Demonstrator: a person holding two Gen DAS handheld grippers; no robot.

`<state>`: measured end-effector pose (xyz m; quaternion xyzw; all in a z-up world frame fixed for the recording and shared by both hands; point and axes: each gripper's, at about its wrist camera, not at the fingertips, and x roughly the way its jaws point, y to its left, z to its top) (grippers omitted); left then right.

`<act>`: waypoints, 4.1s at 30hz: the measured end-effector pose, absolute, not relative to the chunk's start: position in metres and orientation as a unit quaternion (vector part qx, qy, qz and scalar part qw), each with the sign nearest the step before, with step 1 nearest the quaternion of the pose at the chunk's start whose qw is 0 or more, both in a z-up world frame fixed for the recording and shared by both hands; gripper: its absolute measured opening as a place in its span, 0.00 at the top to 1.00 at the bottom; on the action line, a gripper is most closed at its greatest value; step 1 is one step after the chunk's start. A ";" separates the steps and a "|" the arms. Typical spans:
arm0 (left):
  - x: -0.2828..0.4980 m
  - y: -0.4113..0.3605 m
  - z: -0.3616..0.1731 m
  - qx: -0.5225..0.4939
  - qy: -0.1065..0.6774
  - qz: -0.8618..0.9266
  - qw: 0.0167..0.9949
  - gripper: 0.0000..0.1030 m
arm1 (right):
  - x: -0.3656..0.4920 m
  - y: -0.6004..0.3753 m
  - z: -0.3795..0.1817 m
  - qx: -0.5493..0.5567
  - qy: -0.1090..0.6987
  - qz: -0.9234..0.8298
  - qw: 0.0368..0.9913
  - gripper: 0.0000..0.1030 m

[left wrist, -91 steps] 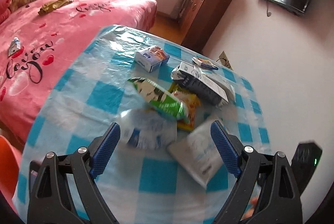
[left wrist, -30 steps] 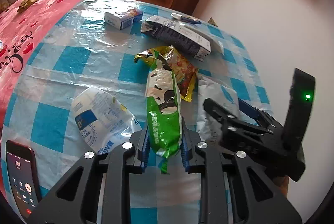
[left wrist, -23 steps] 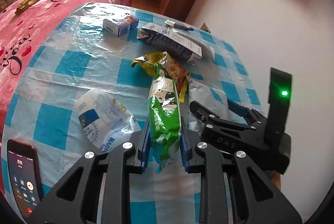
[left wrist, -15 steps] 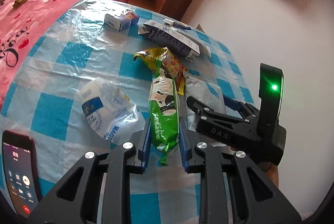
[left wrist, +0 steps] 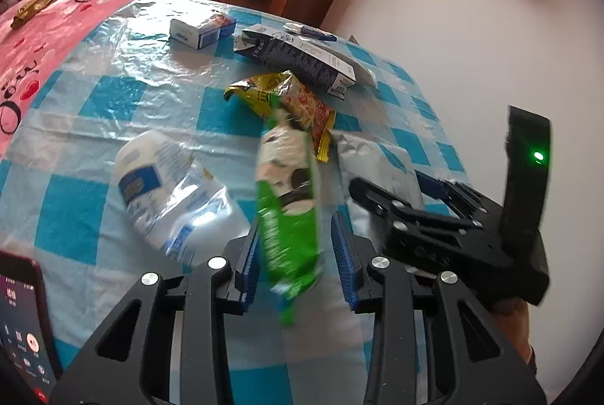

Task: Collect trash
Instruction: 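Grasp the white wet-wipe pack with the right tool while the left tool holds the green bag, then carry the green bag and wet-wipe pack over the orange bucket and open both tools, then move both open tools back over the trash on the table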

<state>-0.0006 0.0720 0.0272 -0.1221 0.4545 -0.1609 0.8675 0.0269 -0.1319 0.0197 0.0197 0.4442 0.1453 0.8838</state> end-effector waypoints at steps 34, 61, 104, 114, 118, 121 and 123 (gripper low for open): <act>-0.054 0.107 0.057 -0.163 0.403 -0.173 0.884 0.74 | -0.020 -0.167 0.061 0.137 0.394 0.131 0.900 0.28; -0.116 0.203 0.091 -0.202 0.336 -0.113 0.913 0.74 | -0.039 -0.049 0.142 0.141 0.377 0.298 0.866 0.28; -0.228 0.433 0.006 -0.232 0.320 0.247 0.885 0.19 | -0.092 0.238 0.121 -0.032 0.393 0.462 0.794 0.13; -0.224 0.405 0.034 -0.214 0.309 0.217 0.901 0.14 | -0.096 0.182 0.135 -0.011 0.367 0.440 0.820 0.08; -0.219 0.389 0.049 -0.202 0.302 0.200 0.910 0.13 | -0.096 0.162 0.134 -0.003 0.363 0.430 0.827 0.08; -0.216 0.378 0.059 -0.197 0.293 0.186 0.917 0.12 | -0.094 0.147 0.131 0.011 0.365 0.429 0.826 0.08; -0.214 0.370 0.064 -0.194 0.289 0.178 0.920 0.12 | -0.094 0.139 0.129 0.020 0.365 0.429 0.826 0.08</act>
